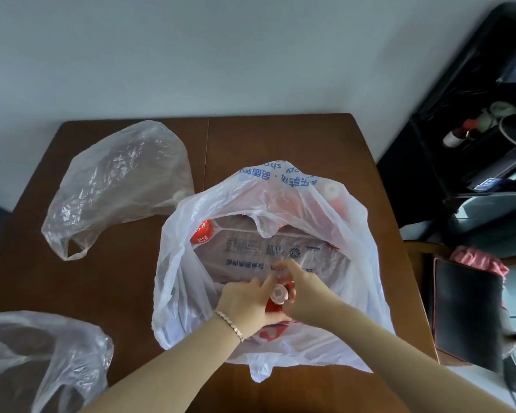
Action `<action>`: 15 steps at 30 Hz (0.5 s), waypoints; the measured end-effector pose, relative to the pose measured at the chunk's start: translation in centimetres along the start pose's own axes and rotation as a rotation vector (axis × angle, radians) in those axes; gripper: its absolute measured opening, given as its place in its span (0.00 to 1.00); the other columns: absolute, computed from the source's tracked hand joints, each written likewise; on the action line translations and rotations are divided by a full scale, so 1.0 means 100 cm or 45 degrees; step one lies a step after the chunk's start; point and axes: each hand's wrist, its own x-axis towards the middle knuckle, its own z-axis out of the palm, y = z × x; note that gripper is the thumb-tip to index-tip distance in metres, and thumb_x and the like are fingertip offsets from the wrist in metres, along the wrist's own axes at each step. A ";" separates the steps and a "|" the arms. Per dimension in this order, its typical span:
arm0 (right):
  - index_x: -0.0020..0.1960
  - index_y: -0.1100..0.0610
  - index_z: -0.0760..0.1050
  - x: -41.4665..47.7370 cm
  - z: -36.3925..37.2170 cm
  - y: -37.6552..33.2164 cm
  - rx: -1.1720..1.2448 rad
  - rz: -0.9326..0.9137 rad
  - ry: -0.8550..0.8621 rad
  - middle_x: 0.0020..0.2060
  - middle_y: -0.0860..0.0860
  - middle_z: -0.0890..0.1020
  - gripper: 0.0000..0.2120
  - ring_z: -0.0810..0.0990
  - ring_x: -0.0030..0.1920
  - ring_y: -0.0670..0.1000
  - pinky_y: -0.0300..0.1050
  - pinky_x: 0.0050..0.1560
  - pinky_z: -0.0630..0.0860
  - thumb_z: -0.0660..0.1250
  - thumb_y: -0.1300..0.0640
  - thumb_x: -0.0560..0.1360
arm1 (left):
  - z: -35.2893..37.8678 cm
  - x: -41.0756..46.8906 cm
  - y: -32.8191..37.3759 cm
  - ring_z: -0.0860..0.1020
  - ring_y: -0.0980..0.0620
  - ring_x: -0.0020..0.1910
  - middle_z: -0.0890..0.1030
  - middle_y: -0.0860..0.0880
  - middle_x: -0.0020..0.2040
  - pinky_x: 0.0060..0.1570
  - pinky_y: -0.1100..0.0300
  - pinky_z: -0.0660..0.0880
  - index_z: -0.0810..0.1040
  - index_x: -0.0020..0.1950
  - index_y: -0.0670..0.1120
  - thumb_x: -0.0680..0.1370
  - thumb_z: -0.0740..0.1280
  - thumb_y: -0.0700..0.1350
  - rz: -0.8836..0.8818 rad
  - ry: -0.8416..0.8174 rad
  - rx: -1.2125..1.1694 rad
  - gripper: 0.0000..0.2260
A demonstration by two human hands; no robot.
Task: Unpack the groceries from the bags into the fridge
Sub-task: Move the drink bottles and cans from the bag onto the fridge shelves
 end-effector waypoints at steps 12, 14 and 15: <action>0.67 0.53 0.61 -0.007 -0.015 0.027 -0.046 0.091 -0.024 0.45 0.44 0.75 0.25 0.77 0.46 0.47 0.40 0.48 0.77 0.62 0.66 0.73 | 0.005 0.024 0.011 0.72 0.51 0.19 0.75 0.50 0.26 0.24 0.66 0.62 0.79 0.47 0.52 0.72 0.56 0.58 0.313 0.212 0.089 0.15; 0.66 0.52 0.65 -0.004 -0.024 0.026 -0.258 0.079 -0.082 0.52 0.46 0.76 0.24 0.77 0.49 0.48 0.41 0.51 0.76 0.60 0.67 0.73 | 0.002 0.024 0.010 0.70 0.54 0.17 0.74 0.52 0.23 0.21 0.69 0.62 0.78 0.45 0.55 0.66 0.66 0.61 0.367 0.170 0.056 0.14; 0.67 0.52 0.67 0.001 -0.030 0.027 -0.392 0.080 -0.080 0.58 0.48 0.73 0.23 0.76 0.54 0.49 0.41 0.55 0.75 0.59 0.67 0.74 | 0.001 0.026 0.008 0.71 0.54 0.17 0.74 0.52 0.23 0.21 0.69 0.64 0.76 0.47 0.55 0.63 0.69 0.62 0.382 0.161 0.048 0.17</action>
